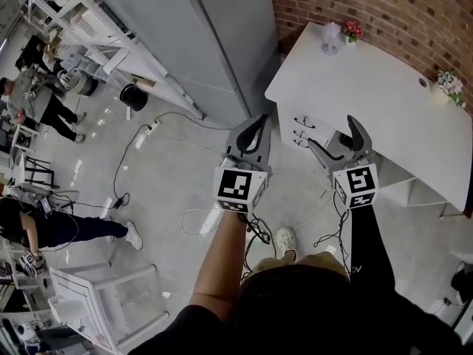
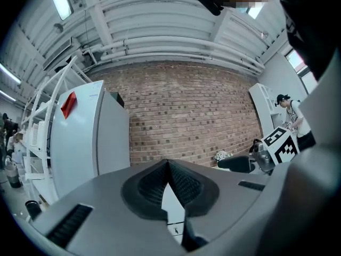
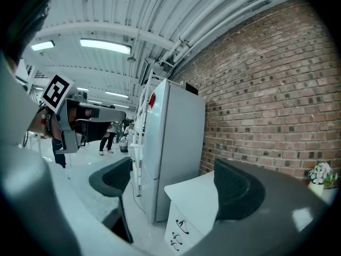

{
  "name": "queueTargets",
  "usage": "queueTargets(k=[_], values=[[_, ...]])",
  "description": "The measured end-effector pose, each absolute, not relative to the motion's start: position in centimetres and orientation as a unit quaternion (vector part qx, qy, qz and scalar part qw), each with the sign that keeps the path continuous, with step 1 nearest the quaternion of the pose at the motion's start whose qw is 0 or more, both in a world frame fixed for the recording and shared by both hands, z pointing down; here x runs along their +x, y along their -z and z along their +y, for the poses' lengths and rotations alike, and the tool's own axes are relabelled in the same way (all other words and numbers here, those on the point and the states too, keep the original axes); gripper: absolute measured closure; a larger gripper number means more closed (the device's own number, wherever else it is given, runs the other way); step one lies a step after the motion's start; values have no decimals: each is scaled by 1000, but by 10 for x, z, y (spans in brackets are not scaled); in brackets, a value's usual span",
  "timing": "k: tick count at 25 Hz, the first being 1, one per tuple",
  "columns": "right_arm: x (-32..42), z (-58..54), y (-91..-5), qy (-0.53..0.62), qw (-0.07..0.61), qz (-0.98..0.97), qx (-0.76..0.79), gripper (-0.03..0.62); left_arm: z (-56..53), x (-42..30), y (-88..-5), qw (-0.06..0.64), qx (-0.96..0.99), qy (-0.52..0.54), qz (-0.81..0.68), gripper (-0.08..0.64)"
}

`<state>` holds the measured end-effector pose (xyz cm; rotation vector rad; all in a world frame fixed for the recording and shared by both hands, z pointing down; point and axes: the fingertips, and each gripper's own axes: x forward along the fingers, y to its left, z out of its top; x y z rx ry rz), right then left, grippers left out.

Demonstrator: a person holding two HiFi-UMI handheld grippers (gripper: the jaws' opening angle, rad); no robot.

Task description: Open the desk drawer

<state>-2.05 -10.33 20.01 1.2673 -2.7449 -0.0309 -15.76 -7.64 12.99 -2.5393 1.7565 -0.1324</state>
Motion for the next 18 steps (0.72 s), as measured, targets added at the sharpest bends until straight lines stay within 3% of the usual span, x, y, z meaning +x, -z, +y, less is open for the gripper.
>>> queueTargets(k=[18], values=[[-10,-127,-310,-58,145,-902,403,94,-121,-134,-195,21,-849,50,525,552]])
